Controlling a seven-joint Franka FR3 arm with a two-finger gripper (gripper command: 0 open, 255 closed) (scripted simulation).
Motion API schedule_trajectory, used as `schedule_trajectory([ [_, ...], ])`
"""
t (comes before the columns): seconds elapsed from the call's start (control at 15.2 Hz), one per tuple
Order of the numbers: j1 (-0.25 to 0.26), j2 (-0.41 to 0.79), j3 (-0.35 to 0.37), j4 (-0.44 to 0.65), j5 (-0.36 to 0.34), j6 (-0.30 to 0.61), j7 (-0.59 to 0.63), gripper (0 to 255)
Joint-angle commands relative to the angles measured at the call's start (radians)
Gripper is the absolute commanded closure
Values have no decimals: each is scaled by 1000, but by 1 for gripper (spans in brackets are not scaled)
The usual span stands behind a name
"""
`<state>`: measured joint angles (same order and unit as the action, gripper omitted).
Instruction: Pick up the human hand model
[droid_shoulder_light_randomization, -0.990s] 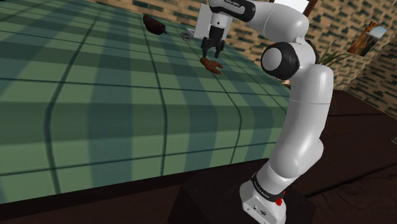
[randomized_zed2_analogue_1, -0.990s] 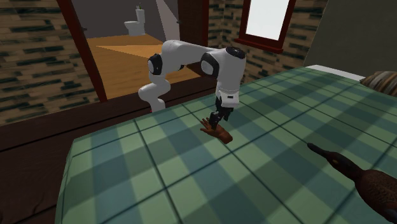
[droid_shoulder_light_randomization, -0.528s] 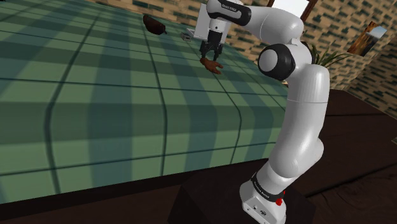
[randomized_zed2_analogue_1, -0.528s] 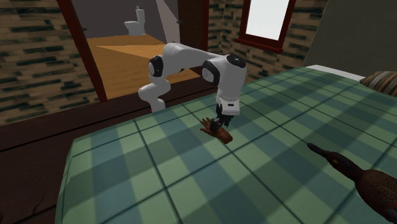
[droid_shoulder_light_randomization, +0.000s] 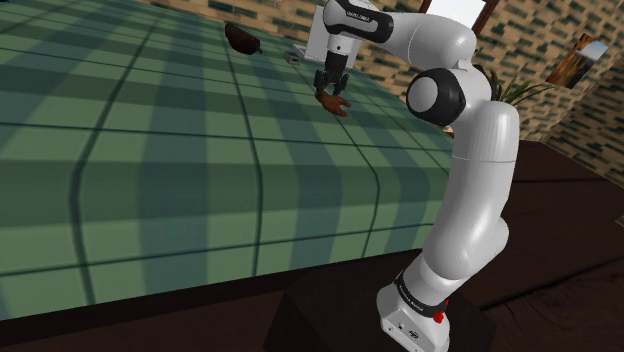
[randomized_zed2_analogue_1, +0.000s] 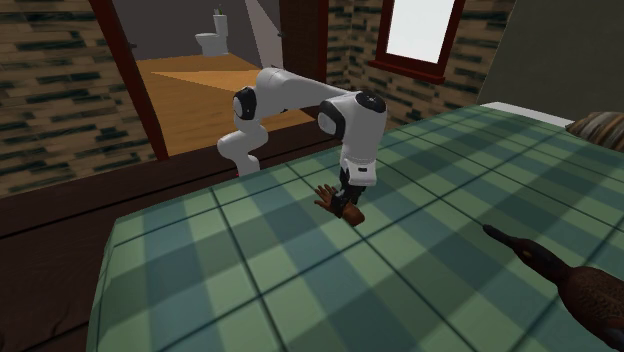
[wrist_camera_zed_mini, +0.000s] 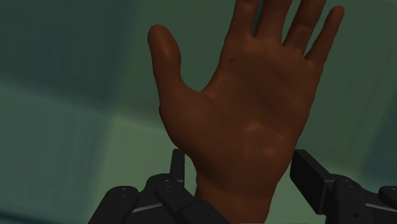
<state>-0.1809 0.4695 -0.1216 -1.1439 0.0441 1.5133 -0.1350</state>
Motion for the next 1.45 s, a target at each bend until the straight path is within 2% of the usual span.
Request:
schedule_trajectory([
  [0.0, 0, 0, 0, -1, 0, 0, 0, 255],
  [0.26, 1, -2, 0, -3, 0, 0, 1, 255],
  [0.73, -8, 45, 1, 167, 5, -124, 0, 255],
  [1.06, -20, 113, 2, 351, 12, -239, 1, 255],
  [1.19, -29, 165, 4, 469, 17, -305, 2, 255],
  [1.25, -38, 216, 7, 574, 22, -359, 4, 255],
  [1.39, -40, 230, 8, 601, 22, -372, 4, 255],
])
